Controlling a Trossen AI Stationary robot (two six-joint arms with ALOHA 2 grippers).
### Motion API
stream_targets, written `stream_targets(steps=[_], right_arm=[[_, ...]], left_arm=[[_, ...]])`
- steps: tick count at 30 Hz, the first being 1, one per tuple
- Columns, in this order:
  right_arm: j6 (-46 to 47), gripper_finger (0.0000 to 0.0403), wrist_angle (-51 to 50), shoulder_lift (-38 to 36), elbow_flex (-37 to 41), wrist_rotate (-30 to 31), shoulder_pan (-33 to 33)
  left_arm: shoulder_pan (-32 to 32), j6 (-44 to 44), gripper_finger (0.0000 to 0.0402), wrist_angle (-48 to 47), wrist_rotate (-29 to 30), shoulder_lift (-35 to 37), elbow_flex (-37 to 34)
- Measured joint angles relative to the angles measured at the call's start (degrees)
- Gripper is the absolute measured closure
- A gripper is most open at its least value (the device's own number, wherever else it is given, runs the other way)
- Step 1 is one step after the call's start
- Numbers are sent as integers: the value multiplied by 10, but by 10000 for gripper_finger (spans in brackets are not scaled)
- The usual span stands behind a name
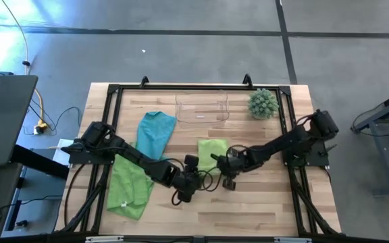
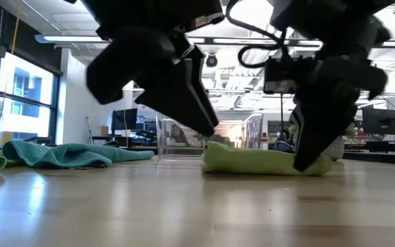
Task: Roll microfiber towels into tight, uniform cylinder then place into a basket
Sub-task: Roll the light green microfiber cloth
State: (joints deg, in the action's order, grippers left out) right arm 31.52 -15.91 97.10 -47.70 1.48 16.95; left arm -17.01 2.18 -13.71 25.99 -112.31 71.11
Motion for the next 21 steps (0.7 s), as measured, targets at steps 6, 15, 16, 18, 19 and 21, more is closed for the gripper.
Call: stream_targets(steps=[6, 15, 16, 18, 19, 21], right_arm=[[13, 400, 2, -6, 0, -69, -36], [14, 400, 4, -7, 0, -71, -42], [14, 400, 4, -7, 0, -70, -42], [13, 400, 4, -7, 0, -69, -42], [13, 400, 5, -7, 0, -67, -42], [12, 400, 7, -7, 0, -65, -42]], left_arm=[[6, 42, 257, 52, 6, -18, 1], [38, 52, 257, 72, 20, -59, 1], [42, 51, 257, 72, 16, -63, 1], [49, 47, 257, 72, 11, -69, 1], [52, 40, 257, 74, 7, -72, 1], [59, 22, 259, 68, -13, -72, 1]])
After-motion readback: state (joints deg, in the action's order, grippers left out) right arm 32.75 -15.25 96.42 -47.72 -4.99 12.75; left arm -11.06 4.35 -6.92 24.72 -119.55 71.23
